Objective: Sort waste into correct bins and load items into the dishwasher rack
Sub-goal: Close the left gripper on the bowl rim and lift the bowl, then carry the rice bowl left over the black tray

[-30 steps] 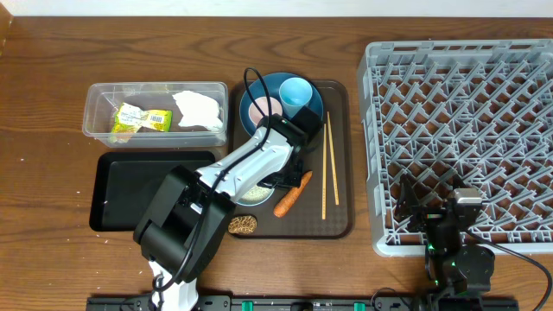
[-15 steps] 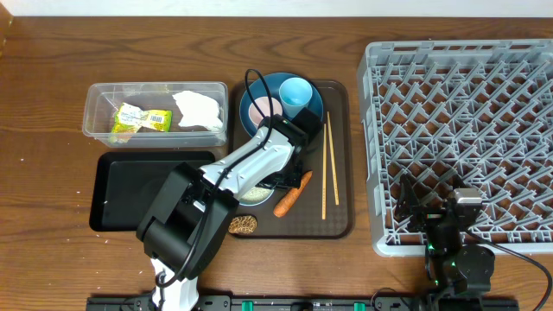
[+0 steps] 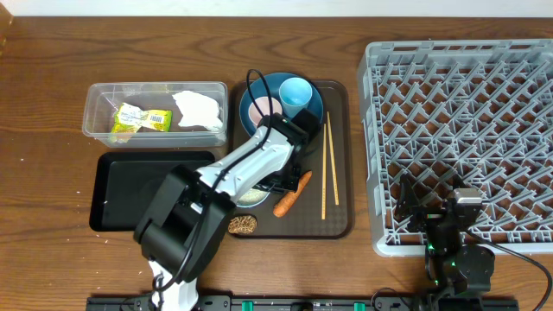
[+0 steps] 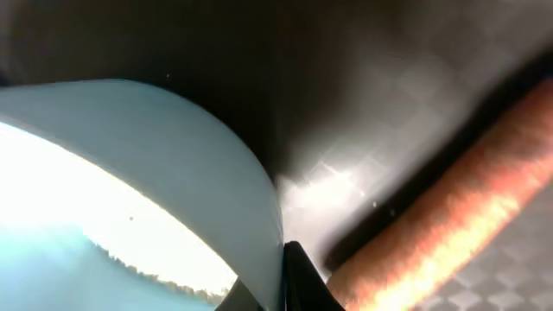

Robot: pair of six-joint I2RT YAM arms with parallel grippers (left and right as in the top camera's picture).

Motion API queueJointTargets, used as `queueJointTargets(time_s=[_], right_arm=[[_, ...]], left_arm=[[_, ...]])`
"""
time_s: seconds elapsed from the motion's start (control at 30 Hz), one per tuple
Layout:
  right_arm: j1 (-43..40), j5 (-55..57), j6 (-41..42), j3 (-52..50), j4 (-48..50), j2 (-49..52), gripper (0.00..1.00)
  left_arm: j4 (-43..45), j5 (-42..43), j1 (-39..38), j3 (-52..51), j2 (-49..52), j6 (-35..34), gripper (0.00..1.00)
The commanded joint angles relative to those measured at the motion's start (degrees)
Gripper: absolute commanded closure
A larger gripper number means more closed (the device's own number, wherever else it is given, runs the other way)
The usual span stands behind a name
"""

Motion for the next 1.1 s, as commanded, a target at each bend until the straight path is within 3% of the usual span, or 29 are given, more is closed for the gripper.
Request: queueJointTargets(time_s=[0.0,0.43,0.6,0.9,1.07], right_arm=[[-0.2,0.0,-0.4,-0.1,-0.2,-0.3,0.01],[-0.2,0.0,-0.4,-0.1,-0.2,-0.3,0.01],[-0.2,0.0,-0.4,-0.1,-0.2,-0.3,0.01],[-0.2,0.0,-0.4,-0.1,-0.2,-0.3,0.01],[-0.2,0.0,-0.4,-0.1,-0.2,-0.3,0.01]], left_arm=[[-1.2,-0.7,0.3,1.7,-3.7,3.6,0.94],[-4.6,10.3,6.9,1.7,-8.2,10.0,0.94],[-4.9,15.7,12.9,1.7,-12.7,12.3,0.94],[-4.7,16.3,25.3,1.7,-21.6,13.2,0.94],[-4.7,23.6,35.0,1.7,-23.1,16.0,0.94]])
